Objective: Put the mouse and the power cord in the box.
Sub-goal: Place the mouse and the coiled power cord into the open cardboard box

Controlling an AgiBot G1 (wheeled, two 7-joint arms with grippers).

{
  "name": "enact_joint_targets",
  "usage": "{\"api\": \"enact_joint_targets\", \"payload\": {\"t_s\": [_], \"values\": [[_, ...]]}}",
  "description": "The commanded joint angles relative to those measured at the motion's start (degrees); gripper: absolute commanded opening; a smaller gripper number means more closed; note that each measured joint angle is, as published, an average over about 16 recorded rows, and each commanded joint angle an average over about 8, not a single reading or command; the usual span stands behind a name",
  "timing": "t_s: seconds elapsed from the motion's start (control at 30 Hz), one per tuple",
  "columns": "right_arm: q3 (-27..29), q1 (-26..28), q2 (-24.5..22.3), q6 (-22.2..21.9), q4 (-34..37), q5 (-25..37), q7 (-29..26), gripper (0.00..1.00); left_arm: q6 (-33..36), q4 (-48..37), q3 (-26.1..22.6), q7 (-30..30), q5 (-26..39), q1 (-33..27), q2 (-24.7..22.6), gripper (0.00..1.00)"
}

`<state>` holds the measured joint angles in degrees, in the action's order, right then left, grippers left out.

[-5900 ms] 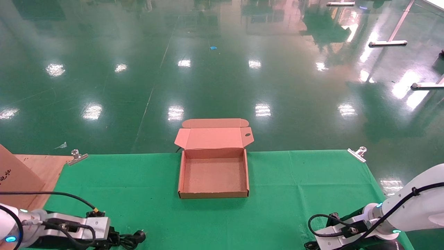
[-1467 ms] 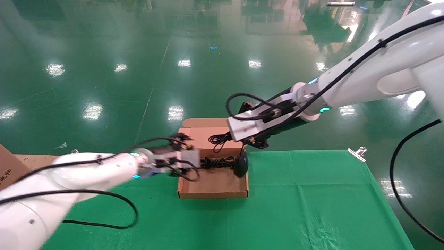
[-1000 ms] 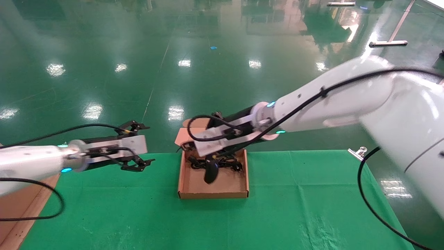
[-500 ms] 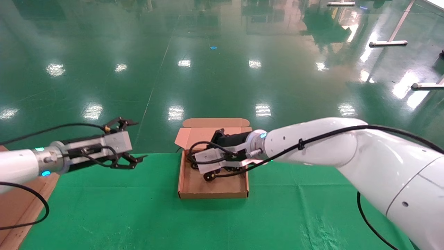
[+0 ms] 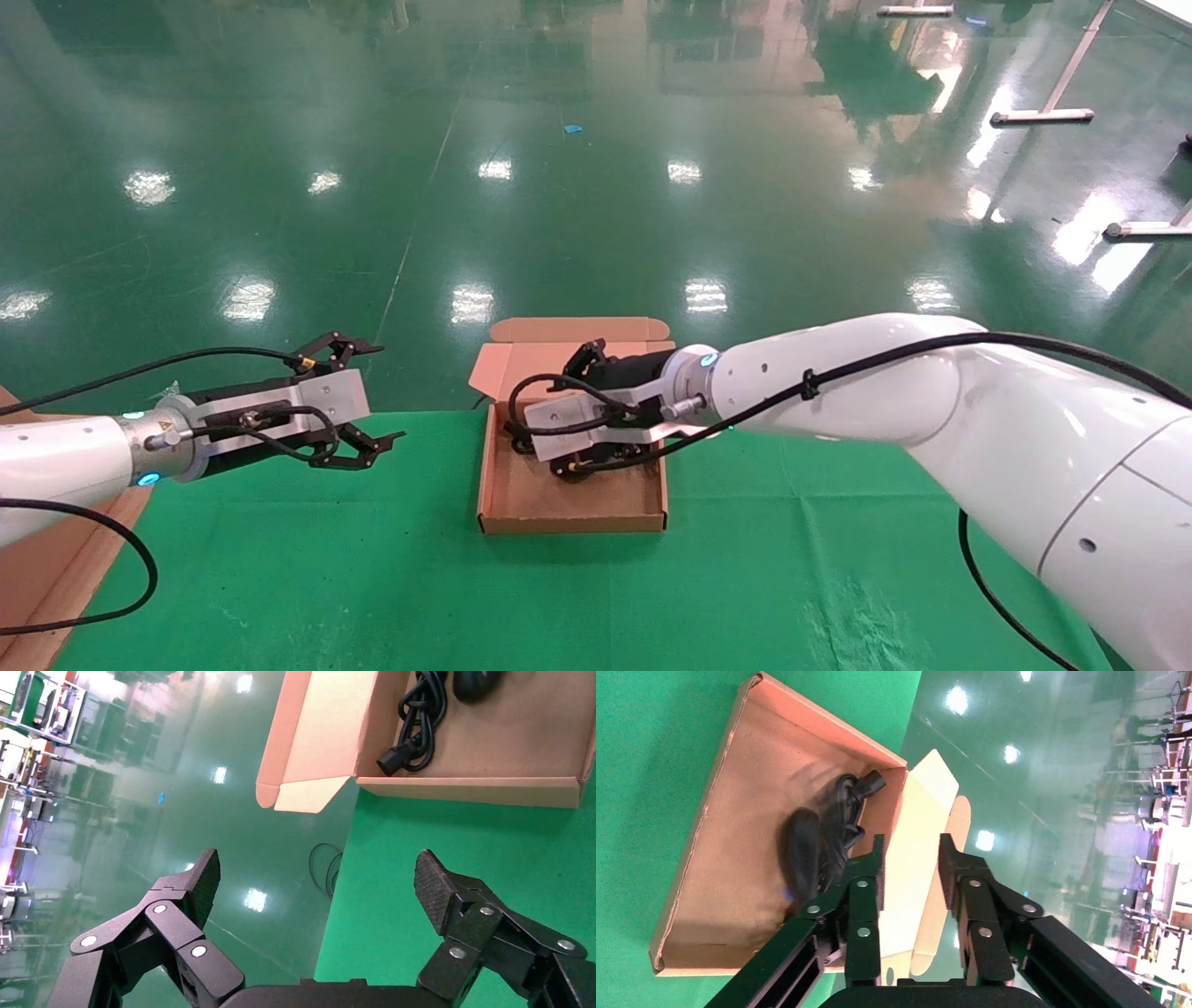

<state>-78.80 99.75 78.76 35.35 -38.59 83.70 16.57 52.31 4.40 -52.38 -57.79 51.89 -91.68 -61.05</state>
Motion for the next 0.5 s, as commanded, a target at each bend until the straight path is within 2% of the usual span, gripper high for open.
{"api": "enact_joint_targets", "payload": {"t_s": [0.03, 0.27, 0.5], "values": [[0.1, 0.0, 0.0, 0.1, 0.0, 0.1, 0.0, 1.00, 0.0, 0.1, 0.0, 0.0, 0.0, 0.0, 0.0, 1.00], [0.9, -0.2, -0.4, 0.8, -0.2, -0.1, -0.2, 1.00, 0.4, 1.2, 0.3, 0.7, 0.0, 0.3, 0.4, 1.00], [6.3, -3.5, -4.1, 5.1, -3.2, -3.7, -2.5, 1.00, 3.3, 7.2, 3.5, 6.7, -0.9, 2.9, 2.7, 1.00]]}}
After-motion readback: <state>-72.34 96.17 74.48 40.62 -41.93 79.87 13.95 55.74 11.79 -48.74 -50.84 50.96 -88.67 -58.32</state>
